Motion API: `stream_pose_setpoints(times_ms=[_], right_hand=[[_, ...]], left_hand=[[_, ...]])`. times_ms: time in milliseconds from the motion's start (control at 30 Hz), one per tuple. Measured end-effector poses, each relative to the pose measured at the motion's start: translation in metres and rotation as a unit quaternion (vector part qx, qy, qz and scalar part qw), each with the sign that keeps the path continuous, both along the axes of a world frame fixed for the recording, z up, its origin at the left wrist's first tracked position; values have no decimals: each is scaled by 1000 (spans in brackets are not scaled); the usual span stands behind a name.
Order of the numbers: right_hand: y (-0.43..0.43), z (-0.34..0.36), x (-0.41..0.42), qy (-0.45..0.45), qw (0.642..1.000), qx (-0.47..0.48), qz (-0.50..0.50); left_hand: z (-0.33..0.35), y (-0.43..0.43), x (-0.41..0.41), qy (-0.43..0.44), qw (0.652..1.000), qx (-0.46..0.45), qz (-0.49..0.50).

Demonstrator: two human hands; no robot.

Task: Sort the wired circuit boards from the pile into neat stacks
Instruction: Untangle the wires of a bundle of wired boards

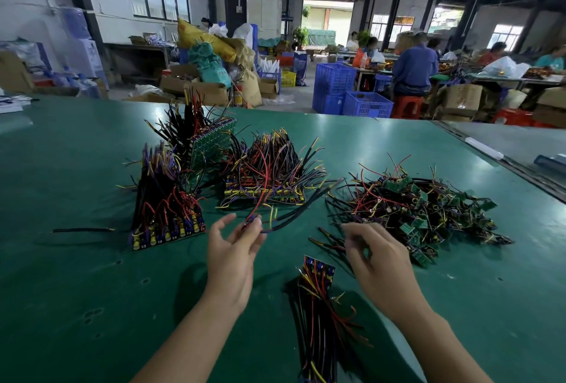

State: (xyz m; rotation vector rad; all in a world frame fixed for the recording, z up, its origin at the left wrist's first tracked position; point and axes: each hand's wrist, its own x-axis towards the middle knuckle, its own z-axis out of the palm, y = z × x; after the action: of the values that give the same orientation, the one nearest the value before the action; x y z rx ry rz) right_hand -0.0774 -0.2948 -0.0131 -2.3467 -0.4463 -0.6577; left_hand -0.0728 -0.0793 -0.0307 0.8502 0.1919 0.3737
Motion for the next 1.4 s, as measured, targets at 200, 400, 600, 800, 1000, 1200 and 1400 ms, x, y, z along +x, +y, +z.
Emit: stream_pose_setpoints(times_ms=[200,400,600,800,1000,1200,1400], right_hand=[[31,3,-18,58,985,102,126],[40,-3,-17,147,962,190,127],[39,1,-14,241,904,316,159],[32,7,-16,271,880,346,180],[34,2,-17,238,899,324,174],[31,-9,-11,143,939,290,114],[25,-13,-5,134,957,249,56]], left_hand=[[2,-36,-13,-58,993,19,-99],[-6,-45,-18,-63,987,120,-86],[-9,-48,-20,-92,957,273,-32],[-11,-48,-26,-81,909,409,13],[-9,-39,-24,-208,773,590,111],[-8,-36,-21,-205,773,594,87],[-9,-50,-30,-83,923,374,-32]])
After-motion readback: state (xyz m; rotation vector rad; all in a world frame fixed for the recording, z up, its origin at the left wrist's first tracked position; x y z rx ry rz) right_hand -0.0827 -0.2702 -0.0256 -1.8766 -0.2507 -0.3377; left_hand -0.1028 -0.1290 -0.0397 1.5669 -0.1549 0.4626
